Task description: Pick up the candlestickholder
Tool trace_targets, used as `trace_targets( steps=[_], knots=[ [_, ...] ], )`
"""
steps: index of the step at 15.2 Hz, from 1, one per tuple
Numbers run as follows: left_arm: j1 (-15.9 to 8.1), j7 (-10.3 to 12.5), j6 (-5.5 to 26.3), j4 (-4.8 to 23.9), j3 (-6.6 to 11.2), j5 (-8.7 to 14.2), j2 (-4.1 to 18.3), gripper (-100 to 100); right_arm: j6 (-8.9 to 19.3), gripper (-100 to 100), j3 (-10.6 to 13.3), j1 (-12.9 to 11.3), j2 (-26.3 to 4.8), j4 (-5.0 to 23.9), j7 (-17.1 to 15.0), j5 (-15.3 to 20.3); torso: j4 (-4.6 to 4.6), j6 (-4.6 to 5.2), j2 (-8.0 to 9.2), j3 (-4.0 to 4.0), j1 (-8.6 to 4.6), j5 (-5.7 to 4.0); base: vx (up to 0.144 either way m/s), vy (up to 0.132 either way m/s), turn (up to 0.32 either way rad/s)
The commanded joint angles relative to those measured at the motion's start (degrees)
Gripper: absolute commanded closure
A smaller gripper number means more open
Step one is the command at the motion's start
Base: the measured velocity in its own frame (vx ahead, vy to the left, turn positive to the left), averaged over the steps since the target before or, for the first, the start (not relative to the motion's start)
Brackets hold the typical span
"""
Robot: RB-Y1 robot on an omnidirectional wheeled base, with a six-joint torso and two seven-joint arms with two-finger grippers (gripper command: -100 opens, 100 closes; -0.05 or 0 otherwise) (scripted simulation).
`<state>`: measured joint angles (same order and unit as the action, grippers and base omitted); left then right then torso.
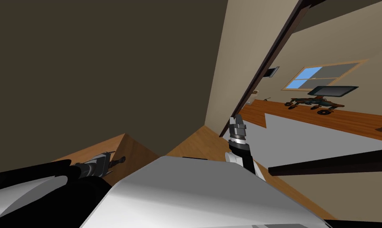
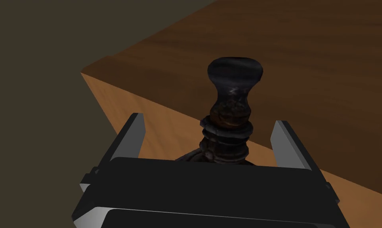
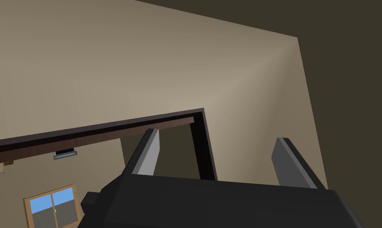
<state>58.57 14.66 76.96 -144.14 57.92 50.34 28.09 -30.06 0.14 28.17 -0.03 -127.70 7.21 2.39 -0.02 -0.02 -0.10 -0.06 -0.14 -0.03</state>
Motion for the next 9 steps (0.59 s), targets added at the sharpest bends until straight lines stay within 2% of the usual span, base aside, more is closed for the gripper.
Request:
trace_targets(
  steps=[1, 5, 6, 8, 9],
  knots=[
    [0.00, 0.00, 0.00, 0.00, 0.00, 0.00, 0.00, 100, 0.00, 0, 0.00, 0.00, 0.00, 0.00, 0.00, 0.00, 0.00, 0.00, 0.00, 0.00, 0.00, 0.00, 0.010, -0.010, 0.003],
    [0.00, -0.02, -0.01, 0.00, -0.03, 0.02, -0.02, 100, 0.00, 0, 0.00, 0.00, 0.00, 0.00, 0.00, 0.00, 0.02, 0.00, 0.07, 0.04, 0.08, -0.03, 0.001, -0.003, 0.003],
    [0.46, 0.83, 0.89, -1.77, 1.05, 1.27, -0.06, 100, 0.00, 0, 0.00, 0.00, 0.00, 0.00, 0.00, 0.00, 0.02, 0.00, 0.09, 0.05, 0.06, -0.06, -0.019, 0.018, 0.054],
    [0.88, 1.62, 1.75, -3.39, 2.07, 2.50, -0.06, 100, 0.00, 0, -0.01, 0.00, -0.01, 0.00, 0.00, 0.00, 0.06, -0.05, 0.23, 0.14, 0.06, -0.14, -0.036, 0.036, 0.080],
    [0.64, 1.10, 1.18, -2.51, 1.36, 1.72, -0.11, 100, 0.00, 0, -0.01, 0.00, -0.01, 0.00, 0.00, 0.00, 0.08, -0.06, 0.29, 0.18, 0.06, -0.16, -0.022, 0.025, 0.022]
  ],
)
